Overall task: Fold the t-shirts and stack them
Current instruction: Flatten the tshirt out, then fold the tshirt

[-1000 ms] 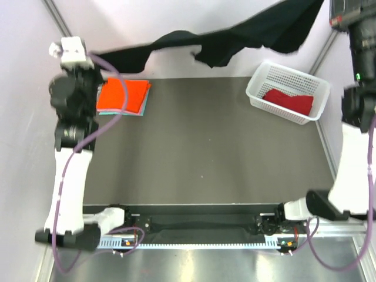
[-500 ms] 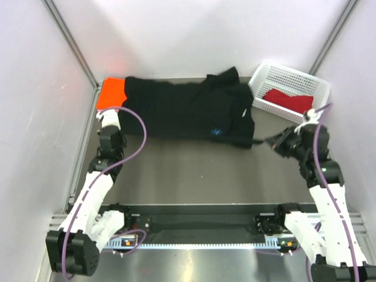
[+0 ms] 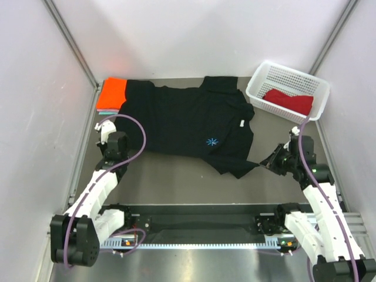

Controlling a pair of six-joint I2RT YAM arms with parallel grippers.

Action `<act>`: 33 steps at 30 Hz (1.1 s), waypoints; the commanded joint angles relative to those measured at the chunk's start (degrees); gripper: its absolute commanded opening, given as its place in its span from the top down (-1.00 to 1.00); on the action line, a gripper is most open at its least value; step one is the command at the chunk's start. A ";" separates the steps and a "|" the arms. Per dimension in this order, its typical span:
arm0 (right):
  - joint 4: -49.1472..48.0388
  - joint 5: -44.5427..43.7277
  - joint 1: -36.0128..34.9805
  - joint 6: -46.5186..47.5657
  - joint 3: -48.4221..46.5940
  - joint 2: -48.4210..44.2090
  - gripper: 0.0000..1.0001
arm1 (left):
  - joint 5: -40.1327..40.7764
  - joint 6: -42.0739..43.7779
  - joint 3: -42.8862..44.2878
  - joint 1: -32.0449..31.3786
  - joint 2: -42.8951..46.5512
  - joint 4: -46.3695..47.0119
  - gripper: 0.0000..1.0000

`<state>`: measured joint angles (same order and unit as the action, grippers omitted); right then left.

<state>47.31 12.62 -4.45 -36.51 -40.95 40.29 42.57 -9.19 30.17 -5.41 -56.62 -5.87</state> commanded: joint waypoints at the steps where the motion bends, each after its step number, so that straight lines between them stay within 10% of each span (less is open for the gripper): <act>1: 5.06 -5.06 -1.61 2.67 -2.64 0.14 1.00 | 3.66 -9.16 -0.03 0.22 0.89 -4.03 1.00; 18: 13.96 -10.51 -3.81 4.52 -7.92 -1.89 1.00 | -8.19 -5.94 -1.17 0.22 5.12 -2.84 1.00; 33: -4.59 -17.10 -8.65 10.49 -19.86 33.25 1.00 | -11.99 10.32 6.37 0.14 -15.96 3.14 1.00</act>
<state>47.05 -1.10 -12.32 -29.63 -55.33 70.15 29.21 -4.67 31.66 -5.39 -70.22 -7.46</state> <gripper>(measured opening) 0.009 0.019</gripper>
